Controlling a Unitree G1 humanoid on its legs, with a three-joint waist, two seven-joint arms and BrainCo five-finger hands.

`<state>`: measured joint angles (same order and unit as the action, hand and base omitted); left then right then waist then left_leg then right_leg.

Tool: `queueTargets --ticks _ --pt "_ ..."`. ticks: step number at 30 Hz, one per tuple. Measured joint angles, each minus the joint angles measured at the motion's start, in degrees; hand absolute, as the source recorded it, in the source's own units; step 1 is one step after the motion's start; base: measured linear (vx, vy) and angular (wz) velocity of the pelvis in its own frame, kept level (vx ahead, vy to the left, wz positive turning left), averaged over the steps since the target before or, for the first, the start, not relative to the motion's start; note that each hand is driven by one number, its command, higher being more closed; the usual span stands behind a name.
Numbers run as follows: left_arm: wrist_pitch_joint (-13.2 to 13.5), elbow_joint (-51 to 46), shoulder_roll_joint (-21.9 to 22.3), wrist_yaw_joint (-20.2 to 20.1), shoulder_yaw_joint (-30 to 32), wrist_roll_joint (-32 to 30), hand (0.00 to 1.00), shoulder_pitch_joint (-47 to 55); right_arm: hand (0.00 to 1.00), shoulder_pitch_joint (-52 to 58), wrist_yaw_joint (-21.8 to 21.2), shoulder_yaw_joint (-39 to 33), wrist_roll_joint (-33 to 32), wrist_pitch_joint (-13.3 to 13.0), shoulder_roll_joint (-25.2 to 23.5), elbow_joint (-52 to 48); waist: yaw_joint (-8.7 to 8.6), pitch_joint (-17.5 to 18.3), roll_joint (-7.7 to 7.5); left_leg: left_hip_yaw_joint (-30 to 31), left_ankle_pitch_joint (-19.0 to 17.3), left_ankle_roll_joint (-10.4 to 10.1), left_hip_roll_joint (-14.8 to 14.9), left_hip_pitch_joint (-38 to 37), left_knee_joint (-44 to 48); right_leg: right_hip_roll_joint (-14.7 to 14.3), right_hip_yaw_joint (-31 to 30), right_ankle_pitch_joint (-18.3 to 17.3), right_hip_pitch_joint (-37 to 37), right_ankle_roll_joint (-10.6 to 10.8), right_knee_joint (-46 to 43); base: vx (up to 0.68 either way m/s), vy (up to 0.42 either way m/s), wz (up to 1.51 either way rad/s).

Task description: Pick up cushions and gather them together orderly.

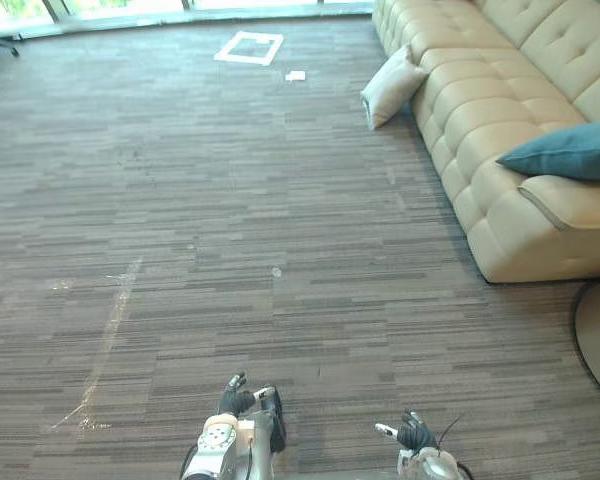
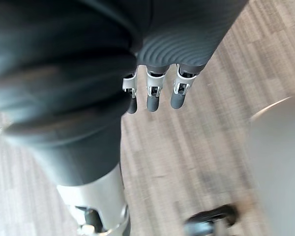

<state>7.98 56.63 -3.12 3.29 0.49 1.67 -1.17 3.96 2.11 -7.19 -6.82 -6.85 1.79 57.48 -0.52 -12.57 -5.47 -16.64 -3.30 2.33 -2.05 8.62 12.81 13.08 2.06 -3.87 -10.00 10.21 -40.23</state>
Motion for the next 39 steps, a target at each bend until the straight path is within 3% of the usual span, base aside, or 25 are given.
queueTargets --ticks 1,2,4,6,9,10,11,12,14,16,17,18,21,24,25,26,28,29,30,31,32,33,35,36,39 --pt "-0.32 1.29 -0.47 0.00 -0.60 -0.15 0.00 -0.19 0.00 -0.05 -0.23 -0.02 0.04 -0.18 0.01 0.26 -0.24 -0.09 0.03 0.80 -2.16 -0.24 -1.12 -4.68 -1.18 1.59 0.67 2.79 4.28 0.49 -11.68 0.60 0.163 0.19" --pt "-1.12 2.02 -0.51 0.05 -1.15 -0.37 0.00 0.20 0.00 0.05 -0.76 -0.57 0.14 -0.48 0.13 -0.45 -0.61 -0.28 0.84 2.11 -4.22 -0.20 -1.37 -10.83 -3.22 2.46 4.34 -2.24 8.54 -5.01 -19.90 0.60 0.143 0.16" --pt "-1.20 3.55 -0.50 -0.05 -3.51 -0.36 0.00 0.28 0.00 0.10 -1.14 -0.63 0.09 -0.89 0.82 -1.67 -1.72 0.18 2.70 3.33 -5.75 -0.49 0.16 -17.15 -5.76 1.23 10.41 -9.75 13.69 -9.18 -20.25 0.58 0.042 0.35" --pt "-1.29 5.12 -0.20 -0.19 -5.60 -0.36 0.00 0.14 0.00 -0.11 -1.18 -0.75 0.02 -1.36 1.51 -2.97 -2.87 0.22 4.40 4.70 -7.26 -0.66 1.89 -21.10 -7.18 -0.66 15.30 -13.92 18.93 -10.51 -13.42 0.59 -0.051 0.44" --pt "-1.51 5.35 0.14 -0.19 -6.61 -0.40 0.00 0.28 0.00 -1.43 -1.14 -1.62 0.04 -1.62 2.31 -2.98 -3.55 -0.08 4.89 3.98 -8.41 -0.97 3.55 -26.17 -10.16 -2.90 18.63 -8.17 27.31 -9.72 12.67 0.72 -0.148 0.46" --pt "-1.51 5.11 0.29 -0.18 -6.61 -0.41 0.00 0.52 0.00 -1.54 -1.06 -1.74 0.13 -1.44 2.92 -2.57 -4.00 -0.09 4.73 2.80 -10.52 -3.68 4.17 -29.38 -11.94 -3.51 19.26 0.22 28.35 -9.73 25.40 0.39 -0.109 0.51" --pt "-1.51 5.11 0.44 -0.17 -6.59 -0.41 0.00 0.67 0.00 -1.51 -1.01 -1.78 0.14 -1.38 2.98 -2.48 -4.20 -0.14 4.75 2.72 -11.10 -4.55 4.28 -30.35 -12.32 -3.72 19.14 2.86 28.32 -10.13 25.74 0.87 -0.231 0.31" --pt "-1.35 4.99 1.81 -0.12 -5.14 -0.42 0.00 0.86 0.00 -1.74 -1.05 -2.57 0.26 -0.65 3.92 -2.64 -3.55 -0.49 6.33 1.26 -11.28 -6.01 6.27 -33.71 -12.38 -5.47 16.70 6.40 29.61 -13.67 18.88 0.75 -0.214 -0.15" --pt "-1.35 5.02 2.48 -0.15 -4.01 -0.50 0.00 0.91 0.00 -1.73 -1.02 -3.43 0.32 -0.77 3.86 -3.09 -3.42 -0.50 6.78 -0.31 -9.17 -7.90 6.63 -34.54 -10.71 -5.40 15.37 1.14 31.12 -14.73 12.11 0.76 -0.278 -0.26" --pt "-1.35 4.70 3.92 -0.20 -1.33 -2.27 0.00 1.31 0.00 -0.46 -1.04 -3.82 0.64 0.12 4.18 -4.48 -5.09 -0.76 8.09 1.40 -5.32 -11.45 12.49 -27.63 14.48 -7.20 16.19 -7.59 26.25 -14.92 8.17 0.61 -0.329 -0.11" --pt "-1.33 4.55 3.93 -0.20 -0.41 -2.60 0.00 1.33 0.00 -0.12 -1.03 -3.77 0.67 0.17 4.22 -4.85 -5.11 -0.78 8.44 2.01 -3.06 -11.89 14.04 -25.19 20.89 -7.75 16.22 -8.30 24.90 -14.88 8.78 0.72 -0.311 -0.19" --pt "-1.25 2.76 5.02 -0.32 2.36 -2.93 0.00 1.90 0.00 0.50 -0.89 -3.37 0.71 0.56 4.47 -5.16 -5.02 -1.19 9.09 3.30 2.00 -12.15 19.76 -15.32 44.53 -11.00 15.77 -10.21 18.45 -15.90 11.75 0.61 -0.212 -0.25" --pt "-1.14 -0.42 4.48 -0.23 4.10 -3.05 0.00 2.63 0.00 0.98 -0.56 -0.89 0.72 0.83 4.40 -4.91 -3.65 -1.70 7.47 0.44 -2.70 -10.98 22.95 -6.50 55.22 -13.72 13.57 -11.63 6.12 -16.49 19.92 0.64 -0.172 -0.44" --pt "-0.69 -2.18 3.96 -0.17 4.51 -2.71 0.00 2.60 0.00 0.60 -0.47 -0.21 0.72 0.87 4.23 -3.84 -2.02 -1.63 6.90 -5.70 -7.78 -8.63 20.84 -0.34 40.21 -13.95 10.10 -10.90 -2.55 -15.46 28.00 0.53 -0.055 -0.64" --pt "-0.55 -2.73 3.79 -0.07 4.57 -2.54 0.00 2.54 0.00 0.44 -0.40 0.07 0.75 0.87 4.10 -3.47 -1.70 -1.75 6.74 -5.67 -7.76 -8.72 16.96 1.81 27.05 -13.07 8.95 -11.36 -5.65 -14.63 30.76 0.57 0.064 -0.60" --pt "-0.07 -2.92 3.81 0.11 4.40 -2.48 0.00 2.53 0.00 0.07 -0.27 0.51 1.33 0.70 4.06 -2.48 -1.22 -1.72 6.55 -3.80 -5.06 -9.29 12.38 2.42 10.88 -12.04 7.37 -11.99 -8.39 -13.55 33.08 0.69 0.097 -0.62" --pt "0.22 -3.07 3.73 0.38 2.99 -2.20 0.00 2.47 0.00 -0.12 -0.05 1.12 2.05 0.56 4.41 -2.12 -0.49 -1.51 7.58 -1.38 -1.11 -10.39 10.18 4.31 -1.64 -12.45 5.13 -12.65 -11.13 -12.35 36.35 0.54 0.181 -0.76" --pt "0.39 -3.19 3.27 0.38 1.57 -1.50 0.00 2.09 0.00 0.07 0.23 2.39 2.33 0.58 4.92 -1.21 0.45 -1.34 8.11 0.20 3.32 -6.14 10.15 6.54 -0.78 -12.94 3.12 -14.07 -13.64 -10.14 37.29 0.65 0.270 -0.84" --pt "0.37 -3.07 2.88 0.39 1.16 -1.51 0.00 1.87 0.00 0.01 0.26 2.60 2.34 0.60 4.89 -0.86 0.70 -1.27 7.82 0.24 5.49 -5.34 10.04 6.44 0.19 -12.67 2.86 -14.39 -14.33 -9.60 37.05 0.81 0.329 -0.66" --pt "0.21 -2.10 2.05 0.34 0.42 -1.58 0.00 1.80 0.00 0.02 0.25 3.49 2.41 0.55 3.87 -0.29 0.43 0.53 6.00 0.74 8.07 -3.29 7.84 6.53 2.20 -10.04 2.27 -15.09 -13.34 -8.49 32.84 0.72 0.258 -0.23" --pt "0.19 -1.27 1.02 0.31 0.18 -1.61 0.00 1.71 0.00 0.70 0.24 3.29 2.37 0.16 2.79 -0.32 -0.16 1.90 3.27 0.09 4.27 -2.10 5.67 6.37 3.98 -7.16 1.96 -15.27 -8.35 -7.89 21.70 0.71 0.248 -0.10" --pt "0.19 -1.23 0.76 0.30 0.08 -1.60 0.00 1.63 0.00 0.66 0.18 3.30 2.38 0.01 2.55 -0.25 -0.15 2.24 2.92 -0.06 3.11 -1.88 5.21 5.95 4.26 -6.20 1.81 -14.87 -6.34 -7.21 16.66 0.71 0.234 0.10" --pt "-0.14 1.13 -0.81 0.40 -1.56 -1.61 0.00 0.18 0.00 0.25 0.02 3.07 2.39 -0.07 1.70 -0.09 -0.68 1.63 -0.17 0.37 -3.01 -1.08 1.02 -0.86 4.22 -0.87 0.66 -4.33 4.46 0.65 -12.41 0.69 0.191 0.32" --pt "-0.48 1.79 -0.91 0.36 -1.85 -1.66 0.00 -0.07 0.00 0.19 -0.04 2.91 2.41 -0.11 1.76 -0.09 -0.74 1.44 -0.15 0.73 -3.93 -1.03 0.64 -2.51 4.07 -0.34 1.14 -4.58 5.63 0.16 -15.76 0.67 0.124 0.31" --pt "-1.14 2.93 -0.50 0.40 -4.36 -1.63 0.00 0.87 0.00 -0.26 -0.53 3.27 2.41 -0.99 3.45 -0.73 -1.23 0.90 3.41 1.65 -7.28 -1.96 2.12 -17.95 -3.23 -0.38 8.06 -12.58 13.38 -10.17 -20.82 0.68 0.037 0.03"
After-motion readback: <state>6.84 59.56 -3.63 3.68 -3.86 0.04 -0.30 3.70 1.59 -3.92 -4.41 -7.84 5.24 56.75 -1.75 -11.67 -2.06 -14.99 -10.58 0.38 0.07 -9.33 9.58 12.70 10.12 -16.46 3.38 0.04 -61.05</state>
